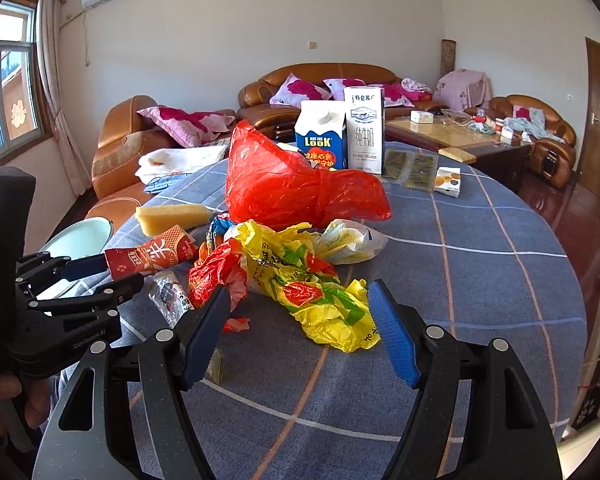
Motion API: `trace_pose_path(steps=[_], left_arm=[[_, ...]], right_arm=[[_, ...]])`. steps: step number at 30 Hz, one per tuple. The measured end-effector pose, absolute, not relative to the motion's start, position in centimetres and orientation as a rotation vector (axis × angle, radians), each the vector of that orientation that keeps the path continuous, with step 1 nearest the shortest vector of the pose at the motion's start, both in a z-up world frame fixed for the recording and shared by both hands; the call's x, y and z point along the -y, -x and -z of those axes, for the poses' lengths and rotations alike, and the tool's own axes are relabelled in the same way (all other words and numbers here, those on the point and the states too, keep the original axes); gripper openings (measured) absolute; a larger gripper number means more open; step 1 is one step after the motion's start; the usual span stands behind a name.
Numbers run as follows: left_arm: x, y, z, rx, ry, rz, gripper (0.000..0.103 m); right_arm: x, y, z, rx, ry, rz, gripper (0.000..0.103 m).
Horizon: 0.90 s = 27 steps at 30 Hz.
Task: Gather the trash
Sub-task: 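Grasp the clear bottle with the right gripper and lift it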
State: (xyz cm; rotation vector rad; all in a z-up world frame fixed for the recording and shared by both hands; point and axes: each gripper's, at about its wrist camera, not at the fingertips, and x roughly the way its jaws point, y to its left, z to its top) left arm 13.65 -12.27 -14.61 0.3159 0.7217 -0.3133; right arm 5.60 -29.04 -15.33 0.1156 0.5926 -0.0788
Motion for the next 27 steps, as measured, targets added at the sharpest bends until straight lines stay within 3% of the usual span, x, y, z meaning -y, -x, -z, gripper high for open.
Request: trace_pose_path(steps=[5,8,14,15,16,18,19,20,24,25,27], left_arm=[[10.8,-12.3,14.0,-0.72,-0.302,0.298,0.048],[10.6,-12.0,15.1,-0.757,-0.324,0.293,0.048],[10.3,-12.3,15.1,-0.76,-0.303,0.298,0.05],[10.3,-12.4,15.1,-0.757,-0.303,0.296,0.054],[10.2,-12.5,15.1,-0.755,-0.304,0.29,0.067],[10.2,-12.7,15.3,-0.755,-0.301,0.292,0.069],[10.2,-12.9,15.5,-0.76,-0.303,0.294,0.066],[10.3,-13.0,15.7,-0.77,-0.305,0.303,0.052],[10.7,-12.8,15.9,-0.779,-0.301,0.349,0.027],[10.9,-12.7,15.8,-0.779,-0.307,0.347,0.004],[10.8,-12.8,15.9,-0.795,-0.289,0.362,0.0]], right_arm=[[28.2,-5.2,15.0,-0.591,-0.101,0.009,0.069],[26.6,-5.6,15.3,-0.622,-0.069,-0.064,0.051],[24.3,-6.3,16.4,-0.702,-0.009,-0.148,0.039],[24.3,-6.4,16.6,-0.715,-0.006,-0.145,0.037],[24.3,-6.5,16.9,-0.727,-0.005,-0.14,0.036],[24.3,-6.8,17.4,-0.756,-0.006,-0.145,0.029],[24.2,-6.7,17.6,-0.763,-0.002,-0.149,0.028],[24.1,-6.7,17.8,-0.772,0.004,-0.156,0.025],[23.6,-6.6,18.1,-0.782,0.014,-0.192,0.014],[23.6,-6.5,18.0,-0.782,0.01,-0.199,0.012],[23.6,-6.2,17.7,-0.766,0.003,-0.208,0.008]])
